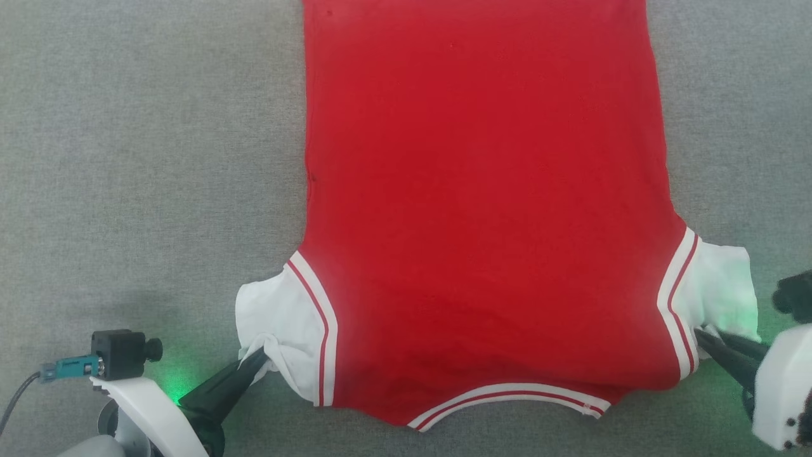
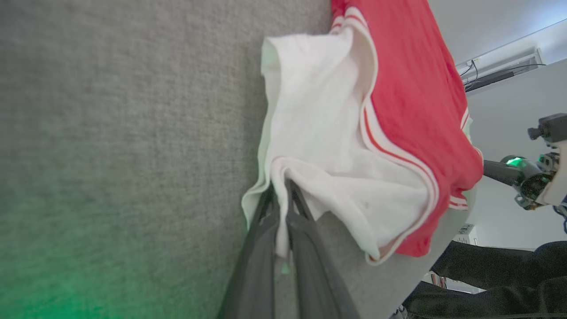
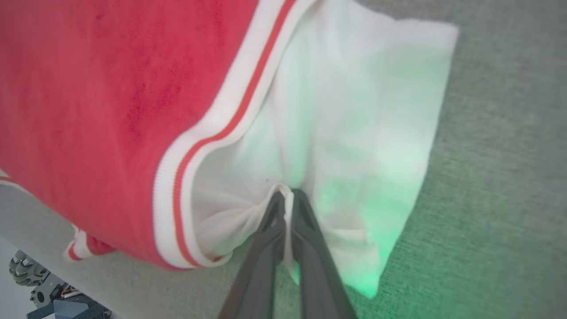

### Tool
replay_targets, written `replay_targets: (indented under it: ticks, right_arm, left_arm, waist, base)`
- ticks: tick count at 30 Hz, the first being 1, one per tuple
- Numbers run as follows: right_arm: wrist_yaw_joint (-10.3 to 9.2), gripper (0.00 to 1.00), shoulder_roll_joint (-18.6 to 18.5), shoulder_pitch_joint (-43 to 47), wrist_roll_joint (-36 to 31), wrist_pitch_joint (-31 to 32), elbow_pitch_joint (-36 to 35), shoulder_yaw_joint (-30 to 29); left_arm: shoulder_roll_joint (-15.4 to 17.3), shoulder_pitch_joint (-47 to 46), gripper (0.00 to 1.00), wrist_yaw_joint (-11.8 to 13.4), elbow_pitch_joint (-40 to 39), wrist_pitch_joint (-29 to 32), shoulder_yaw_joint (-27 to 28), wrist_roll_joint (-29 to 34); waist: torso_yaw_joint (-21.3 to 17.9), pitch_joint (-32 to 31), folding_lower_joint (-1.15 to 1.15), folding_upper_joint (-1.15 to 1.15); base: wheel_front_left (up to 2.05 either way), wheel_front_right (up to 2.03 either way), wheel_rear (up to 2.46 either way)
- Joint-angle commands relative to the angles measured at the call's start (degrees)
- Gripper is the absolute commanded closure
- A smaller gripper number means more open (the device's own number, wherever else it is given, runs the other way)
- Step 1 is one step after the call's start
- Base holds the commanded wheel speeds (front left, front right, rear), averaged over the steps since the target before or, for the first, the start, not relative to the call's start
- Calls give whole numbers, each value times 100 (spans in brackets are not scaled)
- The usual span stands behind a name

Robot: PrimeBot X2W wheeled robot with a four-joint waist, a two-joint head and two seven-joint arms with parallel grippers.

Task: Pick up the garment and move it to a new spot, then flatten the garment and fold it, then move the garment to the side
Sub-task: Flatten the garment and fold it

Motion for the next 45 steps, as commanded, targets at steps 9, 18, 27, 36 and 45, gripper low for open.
replay_targets:
  ticks: [9, 18, 27, 36, 45]
  right_arm:
    - [-8, 0, -88, 318, 402, 856, -1496, -1650]
    - [-8, 0, -226, -1716, 69, 1744, -1207, -2105]
    - [-8, 0, 203, -5082, -1249, 2267, 1331, -865]
    - [-8, 0, 106, -6536, -2241, 2751, 3092, -407]
    - [-8, 76, 325, -6915, -2407, 2602, 3941, -173]
  left_arm:
    - [-187, -68, 100, 68, 65, -86, -166, 270]
    - [-554, -606, 100, 66, -53, -98, -371, 577]
    - [-1021, -1158, 100, 71, 60, -101, -618, 621]
    - [-1244, -1351, 100, 113, 183, -112, -786, 589]
    - [-1428, -1654, 100, 129, 199, -104, -749, 590]
  waist:
    - [191, 86, 0, -1]
    - [710, 521, 0, -1]
    - [1219, 1173, 0, -1]
    - [1437, 1542, 0, -1]
    - [1456, 1631, 0, -1]
  base:
    - [0, 0, 0]
    - [0, 0, 0]
    - [0, 0, 0]
    - [0, 0, 0]
    - [0, 0, 0]
